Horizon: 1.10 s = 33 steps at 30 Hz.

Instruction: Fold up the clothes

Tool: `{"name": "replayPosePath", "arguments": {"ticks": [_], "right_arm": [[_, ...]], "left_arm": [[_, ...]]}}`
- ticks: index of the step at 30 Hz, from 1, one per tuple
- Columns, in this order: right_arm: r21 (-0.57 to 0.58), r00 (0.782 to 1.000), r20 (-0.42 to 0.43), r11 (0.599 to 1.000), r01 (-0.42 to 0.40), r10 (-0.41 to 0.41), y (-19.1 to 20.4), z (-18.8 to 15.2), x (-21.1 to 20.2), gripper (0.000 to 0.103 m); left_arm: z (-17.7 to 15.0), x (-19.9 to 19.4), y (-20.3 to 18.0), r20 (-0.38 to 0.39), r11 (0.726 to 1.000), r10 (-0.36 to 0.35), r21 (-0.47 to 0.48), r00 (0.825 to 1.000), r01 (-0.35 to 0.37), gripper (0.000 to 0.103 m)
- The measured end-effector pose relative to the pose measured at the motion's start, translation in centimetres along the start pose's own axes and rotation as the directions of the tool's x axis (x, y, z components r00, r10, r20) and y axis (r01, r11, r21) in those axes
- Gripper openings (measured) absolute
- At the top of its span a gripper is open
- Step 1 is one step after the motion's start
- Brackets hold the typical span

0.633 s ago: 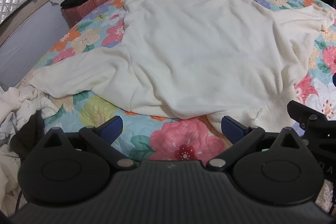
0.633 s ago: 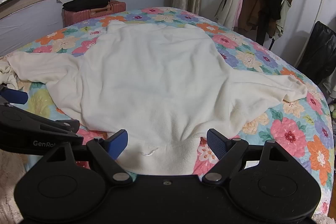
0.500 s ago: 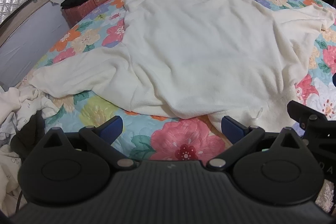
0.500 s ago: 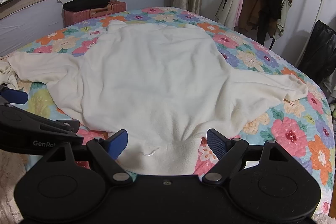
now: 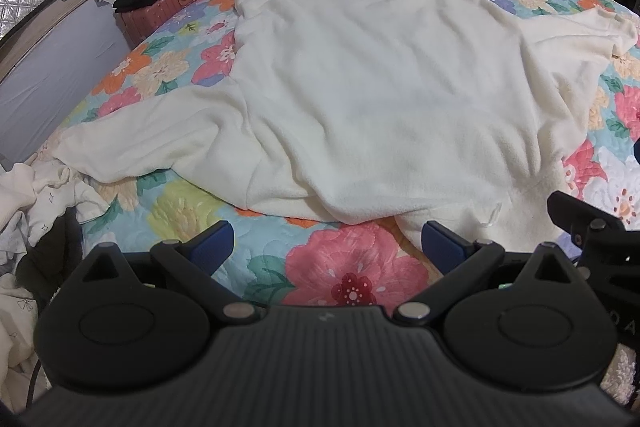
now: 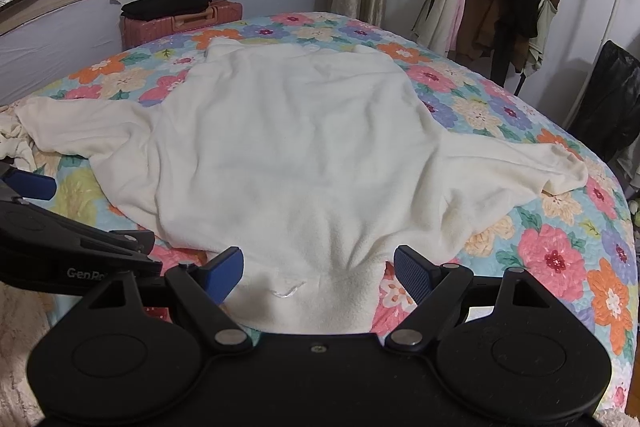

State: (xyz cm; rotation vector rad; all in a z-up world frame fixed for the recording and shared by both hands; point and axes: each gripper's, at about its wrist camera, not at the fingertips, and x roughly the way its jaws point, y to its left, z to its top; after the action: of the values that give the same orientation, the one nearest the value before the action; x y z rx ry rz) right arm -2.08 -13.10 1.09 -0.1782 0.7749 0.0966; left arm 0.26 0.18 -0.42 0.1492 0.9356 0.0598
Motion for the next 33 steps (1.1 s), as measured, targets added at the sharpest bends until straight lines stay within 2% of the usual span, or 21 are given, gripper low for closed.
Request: {"name": "replayPosePath", "arguments": {"ticks": [27, 33], "right_arm": [[0.040, 1.000, -0.007, 0.999, -0.009, 0.009, -0.8, -0.1, 0.6, 0.086], [0.053, 1.000, -0.009, 0.998, -0.017, 0.018, -0.9, 0.3, 1.0, 0.086]], "left_arm": [[0.0, 0.8, -0.5, -0.017, 0.999, -0.019, 0.031, 1.000, 0.020, 0.102], [0.2, 1.5, 0.4, -0.026, 0.999, -0.030, 0.010, 0.999, 0.030, 0.102]]}}
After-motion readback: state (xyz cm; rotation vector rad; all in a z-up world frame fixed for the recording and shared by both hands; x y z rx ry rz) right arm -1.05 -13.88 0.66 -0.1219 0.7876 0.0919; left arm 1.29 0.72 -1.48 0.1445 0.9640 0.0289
